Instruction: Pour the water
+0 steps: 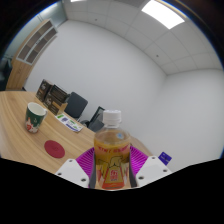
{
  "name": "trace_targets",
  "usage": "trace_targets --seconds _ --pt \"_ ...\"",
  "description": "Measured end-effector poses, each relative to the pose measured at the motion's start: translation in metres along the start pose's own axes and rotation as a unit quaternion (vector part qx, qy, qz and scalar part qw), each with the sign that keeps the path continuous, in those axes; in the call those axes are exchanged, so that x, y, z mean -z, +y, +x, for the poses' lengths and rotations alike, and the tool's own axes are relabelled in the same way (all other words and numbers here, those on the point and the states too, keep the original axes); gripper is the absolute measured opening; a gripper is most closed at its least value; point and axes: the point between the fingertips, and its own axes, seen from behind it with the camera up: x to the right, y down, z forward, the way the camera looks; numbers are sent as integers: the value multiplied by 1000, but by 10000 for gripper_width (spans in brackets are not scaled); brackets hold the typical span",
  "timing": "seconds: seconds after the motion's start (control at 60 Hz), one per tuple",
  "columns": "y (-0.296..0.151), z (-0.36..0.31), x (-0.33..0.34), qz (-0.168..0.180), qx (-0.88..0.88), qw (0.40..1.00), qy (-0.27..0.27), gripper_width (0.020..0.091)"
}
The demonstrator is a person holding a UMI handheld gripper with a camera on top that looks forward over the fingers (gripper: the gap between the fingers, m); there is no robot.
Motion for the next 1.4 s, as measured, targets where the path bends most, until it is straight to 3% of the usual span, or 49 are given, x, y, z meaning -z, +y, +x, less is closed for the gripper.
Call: trace_targets --seconds 0.133,0.283,0.5,0.667,0.75,0.833,0.95,1.05,1.217,1.367,1.4 --pt "-74 -45 -31 32 206 978 12 471" --pt "-123 -106 -55 65 432 899 26 470" --pt "-130 -159 -75 81 656 750 35 469" --pt "-121 -168 -75 77 676 733 24 470" --pt "-123 -165 -77 74 645 760 19 470" --pt "-128 -154 -81 67 559 826 13 472" --pt "-128 -135 -83 51 342 938 -10 472" --pt "-107 -130 -84 26 124 991 -44 471" --pt "-55 -160 -92 -36 -217 966 -133 472" --pt "-21 -176 -95 -47 -263 955 -126 488" --pt "-23 -175 -96 -33 -266 956 -124 486"
